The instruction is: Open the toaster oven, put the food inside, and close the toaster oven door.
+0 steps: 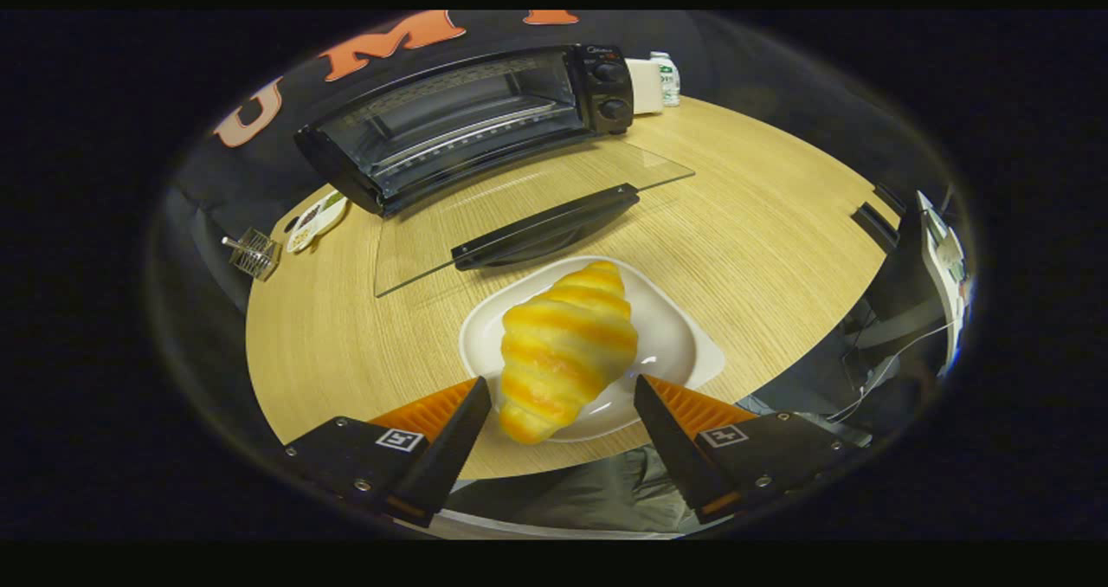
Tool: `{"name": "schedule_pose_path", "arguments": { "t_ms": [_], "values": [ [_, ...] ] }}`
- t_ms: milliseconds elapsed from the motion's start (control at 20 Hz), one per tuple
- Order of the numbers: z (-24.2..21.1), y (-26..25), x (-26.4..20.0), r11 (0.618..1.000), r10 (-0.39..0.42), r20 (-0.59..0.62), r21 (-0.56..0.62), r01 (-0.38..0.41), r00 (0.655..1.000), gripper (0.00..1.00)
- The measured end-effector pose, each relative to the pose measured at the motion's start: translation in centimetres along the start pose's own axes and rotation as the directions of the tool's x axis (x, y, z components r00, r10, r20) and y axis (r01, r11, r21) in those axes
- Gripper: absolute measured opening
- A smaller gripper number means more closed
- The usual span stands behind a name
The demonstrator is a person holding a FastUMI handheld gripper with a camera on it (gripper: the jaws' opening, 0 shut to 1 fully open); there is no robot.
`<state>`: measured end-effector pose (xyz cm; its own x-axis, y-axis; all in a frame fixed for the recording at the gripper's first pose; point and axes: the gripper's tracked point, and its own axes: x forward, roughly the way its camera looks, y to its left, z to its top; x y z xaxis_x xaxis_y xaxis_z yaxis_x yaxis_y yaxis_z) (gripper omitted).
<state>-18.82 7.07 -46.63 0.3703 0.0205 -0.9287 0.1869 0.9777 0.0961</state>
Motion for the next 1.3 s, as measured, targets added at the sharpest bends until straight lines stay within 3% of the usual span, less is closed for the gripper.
{"name": "schedule_pose_path", "arguments": {
  "t_ms": [100,350,550,1000,1300],
  "values": [
    [-0.1,0.0,0.3,1.000,-0.006,-0.011,-0.001,0.006,1.000,0.99],
    [-0.5,0.6,0.1,0.999,0.029,-0.033,0.040,-0.027,0.999,0.62],
    [0.3,0.7,-1.2,0.995,0.069,0.018,0.066,-0.070,0.997,0.49],
    [4.2,1.6,-5.0,0.951,0.220,0.115,0.194,-0.240,0.969,0.47],
    [10.0,4.2,-6.5,0.892,0.346,0.234,0.216,-0.396,0.908,0.47]
  ]
}}
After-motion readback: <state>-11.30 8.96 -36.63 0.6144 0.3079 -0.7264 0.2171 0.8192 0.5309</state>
